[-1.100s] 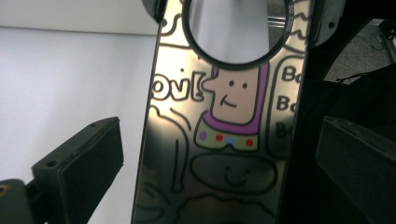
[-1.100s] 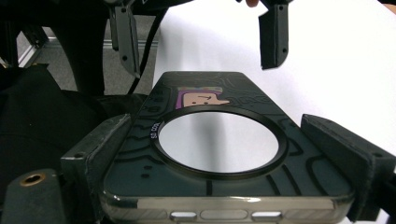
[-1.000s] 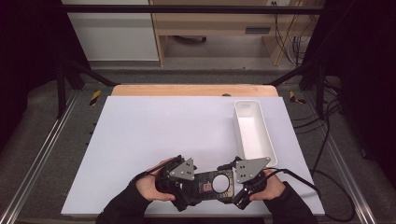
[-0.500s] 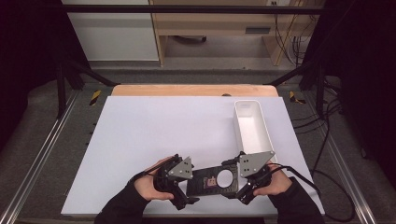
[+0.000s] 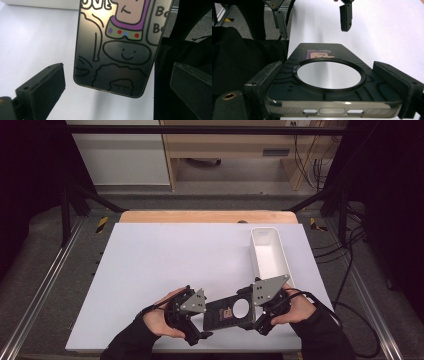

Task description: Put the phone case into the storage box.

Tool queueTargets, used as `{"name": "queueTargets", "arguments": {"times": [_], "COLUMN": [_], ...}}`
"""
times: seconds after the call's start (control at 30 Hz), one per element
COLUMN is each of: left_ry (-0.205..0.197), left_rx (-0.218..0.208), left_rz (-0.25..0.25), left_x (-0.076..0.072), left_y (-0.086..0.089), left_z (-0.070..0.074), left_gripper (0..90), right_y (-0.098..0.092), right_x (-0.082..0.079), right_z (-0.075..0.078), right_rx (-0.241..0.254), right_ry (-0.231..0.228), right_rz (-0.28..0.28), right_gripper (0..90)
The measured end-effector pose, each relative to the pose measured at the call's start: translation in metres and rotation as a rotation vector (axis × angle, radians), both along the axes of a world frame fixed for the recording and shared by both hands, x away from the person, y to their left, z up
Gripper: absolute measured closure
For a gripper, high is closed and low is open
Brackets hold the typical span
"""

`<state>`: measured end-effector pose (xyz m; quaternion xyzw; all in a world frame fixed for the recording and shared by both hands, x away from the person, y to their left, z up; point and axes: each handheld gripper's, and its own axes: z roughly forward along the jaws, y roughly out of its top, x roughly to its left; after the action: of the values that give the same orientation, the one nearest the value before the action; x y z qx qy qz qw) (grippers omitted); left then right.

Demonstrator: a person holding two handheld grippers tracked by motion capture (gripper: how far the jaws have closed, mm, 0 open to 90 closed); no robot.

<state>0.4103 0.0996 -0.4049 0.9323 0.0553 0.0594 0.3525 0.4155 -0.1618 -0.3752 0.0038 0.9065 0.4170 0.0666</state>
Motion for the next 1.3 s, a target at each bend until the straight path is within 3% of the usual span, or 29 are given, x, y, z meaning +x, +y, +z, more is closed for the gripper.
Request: {"name": "queueTargets", "arguments": {"times": [0.33, 0.73, 1.3], "left_ry": [-0.01, -0.02, 0.014], "left_rx": [0.011, 0.081, 0.197], "left_rz": [-0.002, -0.018, -0.035], "left_x": [-0.001, -0.001, 0.007], "left_y": [-0.005, -0.015, -0.031], "left_z": [-0.002, 0.003, -0.002], "left_gripper": [0.0, 0.0, 0.0], "right_y": [0.008, 0.021, 0.036], "right_x": [0.001, 0.0, 0.001], "right_z": [0.013, 0.023, 0.028], "right_rx": [-0.051, -0.115, -0.184], "right_ry": [-0.022, -0.035, -0.035], "right_rz": [0.022, 0.051, 0.074], "right_gripper": [12.1, 12.2, 12.2]}}
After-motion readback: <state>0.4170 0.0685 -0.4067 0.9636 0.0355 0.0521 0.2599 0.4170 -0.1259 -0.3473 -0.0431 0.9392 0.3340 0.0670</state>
